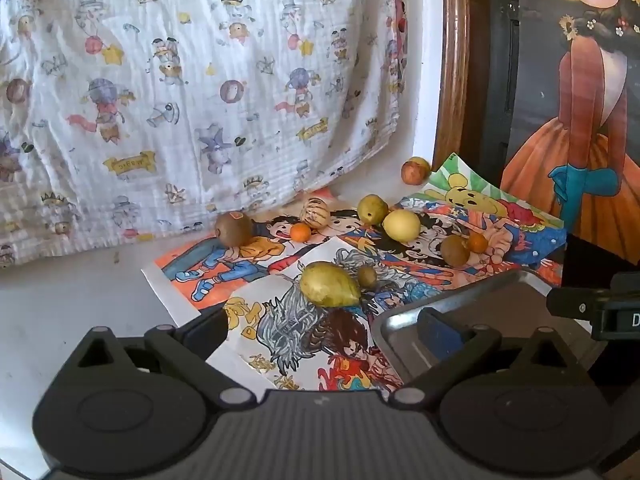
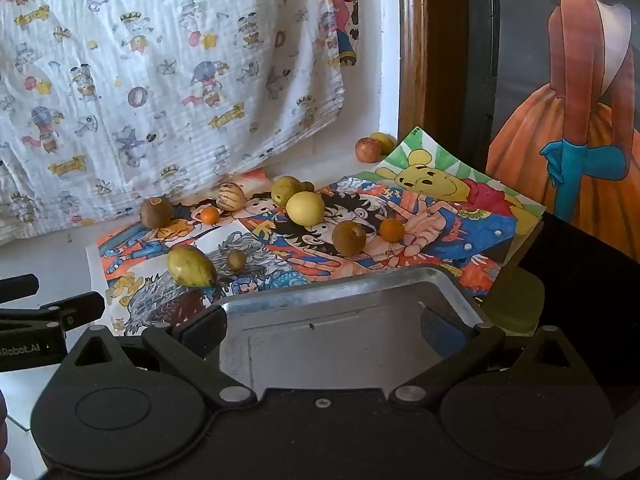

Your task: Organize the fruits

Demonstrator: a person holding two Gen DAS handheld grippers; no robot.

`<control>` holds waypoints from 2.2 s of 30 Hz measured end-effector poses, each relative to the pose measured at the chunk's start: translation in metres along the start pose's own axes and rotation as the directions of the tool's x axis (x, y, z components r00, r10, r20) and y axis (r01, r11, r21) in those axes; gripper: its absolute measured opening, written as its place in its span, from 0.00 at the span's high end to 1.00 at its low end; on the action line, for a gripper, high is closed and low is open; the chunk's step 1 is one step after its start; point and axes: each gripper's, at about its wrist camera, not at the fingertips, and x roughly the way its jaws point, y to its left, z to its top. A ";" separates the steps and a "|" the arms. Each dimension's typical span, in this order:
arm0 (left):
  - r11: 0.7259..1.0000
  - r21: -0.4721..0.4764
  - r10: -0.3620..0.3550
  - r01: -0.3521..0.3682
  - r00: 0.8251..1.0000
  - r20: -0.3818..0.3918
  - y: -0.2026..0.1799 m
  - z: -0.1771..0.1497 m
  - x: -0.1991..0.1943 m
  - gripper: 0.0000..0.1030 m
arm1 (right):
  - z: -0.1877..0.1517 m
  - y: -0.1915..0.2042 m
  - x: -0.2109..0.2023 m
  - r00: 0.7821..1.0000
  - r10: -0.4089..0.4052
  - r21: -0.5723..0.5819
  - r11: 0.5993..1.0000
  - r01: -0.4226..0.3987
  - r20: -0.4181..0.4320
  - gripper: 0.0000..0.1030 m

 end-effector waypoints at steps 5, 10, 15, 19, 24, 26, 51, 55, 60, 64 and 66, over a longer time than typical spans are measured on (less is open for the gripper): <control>1.000 -0.019 -0.006 0.006 1.000 -0.004 0.004 0.005 0.000 0.00 | 0.000 0.001 0.000 1.000 0.004 0.005 1.000 -0.004 -0.005 0.00; 1.000 -0.024 -0.008 0.008 1.000 0.002 0.005 0.002 0.000 0.00 | -0.001 0.001 0.000 1.000 0.004 0.004 1.000 -0.004 -0.002 0.00; 1.000 -0.025 -0.003 0.003 1.000 0.002 0.005 0.001 0.000 0.00 | -0.003 0.000 0.002 1.000 0.006 0.006 1.000 -0.006 -0.001 0.00; 1.000 -0.027 -0.004 0.004 1.000 0.002 0.005 0.002 0.000 0.00 | -0.001 0.004 0.001 1.000 0.005 0.003 1.000 -0.005 -0.003 0.00; 1.000 -0.028 -0.005 0.005 1.000 0.002 0.005 0.001 0.001 0.00 | -0.001 0.004 0.002 1.000 0.006 0.004 1.000 -0.006 -0.003 0.00; 1.000 -0.027 -0.004 0.004 1.000 0.002 0.005 0.001 0.001 0.00 | -0.001 0.004 0.002 1.000 0.007 0.004 1.000 -0.007 -0.003 0.00; 1.000 -0.029 -0.003 0.003 1.000 0.003 0.004 0.001 0.000 0.00 | -0.001 0.004 0.002 1.000 0.007 0.004 1.000 -0.007 -0.004 0.00; 1.000 -0.029 -0.003 0.003 1.000 0.003 0.004 0.001 0.001 0.00 | 0.000 0.004 0.001 1.000 0.007 0.003 1.000 -0.007 -0.003 0.00; 1.000 -0.030 -0.003 0.003 1.000 0.002 0.004 0.001 0.000 0.00 | 0.000 0.004 0.001 1.000 0.009 0.003 1.000 -0.009 -0.003 0.00; 1.000 -0.030 -0.003 0.003 1.000 0.003 0.004 0.001 0.000 0.00 | -0.001 0.004 0.001 1.000 0.009 0.004 1.000 -0.009 -0.003 0.00; 1.000 -0.030 -0.002 0.002 1.000 0.004 0.004 0.001 0.000 0.00 | -0.001 0.004 0.001 1.000 0.007 0.002 1.000 -0.007 -0.002 0.00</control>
